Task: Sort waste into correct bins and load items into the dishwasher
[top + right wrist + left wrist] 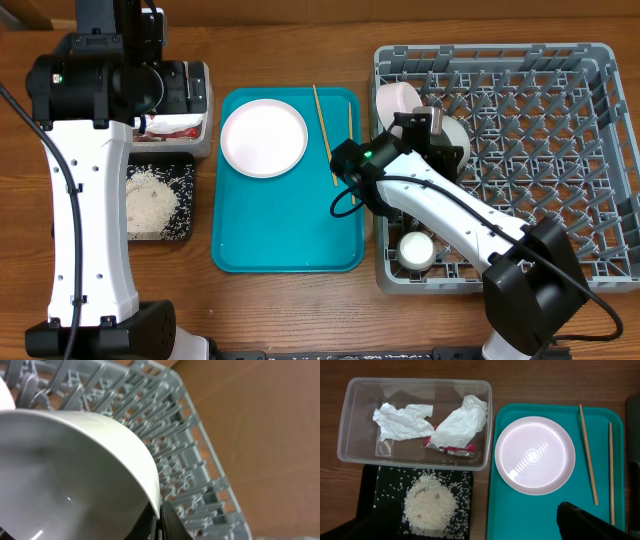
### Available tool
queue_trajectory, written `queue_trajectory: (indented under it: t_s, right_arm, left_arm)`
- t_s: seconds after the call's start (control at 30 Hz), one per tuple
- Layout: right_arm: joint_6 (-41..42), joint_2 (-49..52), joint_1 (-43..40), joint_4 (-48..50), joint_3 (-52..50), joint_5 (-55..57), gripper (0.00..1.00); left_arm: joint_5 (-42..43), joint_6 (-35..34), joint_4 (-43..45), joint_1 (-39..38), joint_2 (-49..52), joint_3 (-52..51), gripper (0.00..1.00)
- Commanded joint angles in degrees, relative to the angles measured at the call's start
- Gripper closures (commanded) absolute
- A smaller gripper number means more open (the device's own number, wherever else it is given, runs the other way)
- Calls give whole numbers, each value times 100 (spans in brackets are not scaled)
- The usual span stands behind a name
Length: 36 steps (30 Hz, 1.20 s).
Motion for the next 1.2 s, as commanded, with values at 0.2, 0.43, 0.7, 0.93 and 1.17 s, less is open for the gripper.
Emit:
queue_trajectory:
  t_s: [0.2, 0.43, 0.7, 0.93, 1.17]
  right_arm:
    - [118, -13, 2, 22, -4, -981, 96]
    - [118, -15, 146, -98, 90, -1412, 80]
    - [118, -15, 568, -422, 649, -1801, 52]
    - [118, -26, 566, -387, 820, -2743, 49]
    - [-280, -26, 568, -175, 1722, -3534, 29]
  left_arm:
    - [-48, 129, 4, 15, -59, 90, 0]
    - [-48, 129, 4, 15, -59, 90, 0]
    - [-46, 129, 4, 15, -59, 90, 0]
    - [-48, 129, 4, 15, -59, 90, 0]
    - [-48, 129, 4, 15, -59, 90, 0]
